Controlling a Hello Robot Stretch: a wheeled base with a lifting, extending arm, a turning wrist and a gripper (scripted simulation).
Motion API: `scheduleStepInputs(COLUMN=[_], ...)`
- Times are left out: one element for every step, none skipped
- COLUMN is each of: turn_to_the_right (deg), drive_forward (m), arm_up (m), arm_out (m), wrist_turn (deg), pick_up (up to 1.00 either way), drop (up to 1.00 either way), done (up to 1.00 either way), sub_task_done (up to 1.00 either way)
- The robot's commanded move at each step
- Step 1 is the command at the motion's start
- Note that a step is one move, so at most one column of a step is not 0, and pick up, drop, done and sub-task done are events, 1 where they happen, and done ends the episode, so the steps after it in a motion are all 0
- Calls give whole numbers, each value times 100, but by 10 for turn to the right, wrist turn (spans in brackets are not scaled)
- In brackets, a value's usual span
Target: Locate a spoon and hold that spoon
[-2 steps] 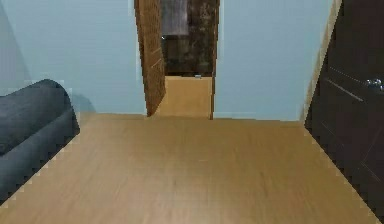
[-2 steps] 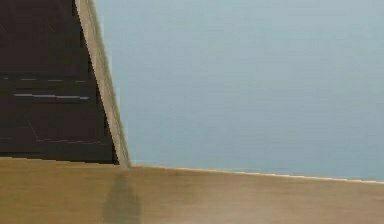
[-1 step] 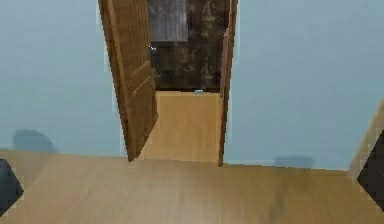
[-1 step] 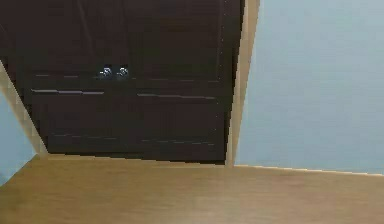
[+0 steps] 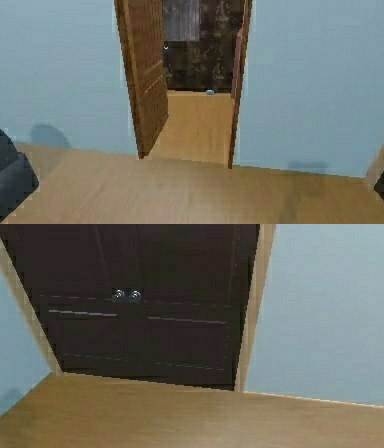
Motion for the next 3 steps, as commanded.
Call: scheduleStepInputs(turn_to_the_right=[0,0,60], drive_forward=[100,65,0], arm_up=[0,0,0], arm_out=[0,0,0], wrist_turn=[0,0,0], pick_up=[0,0,0], drop=[0,0,0], done=[0,0,0], sub_task_done=[0,0,0])
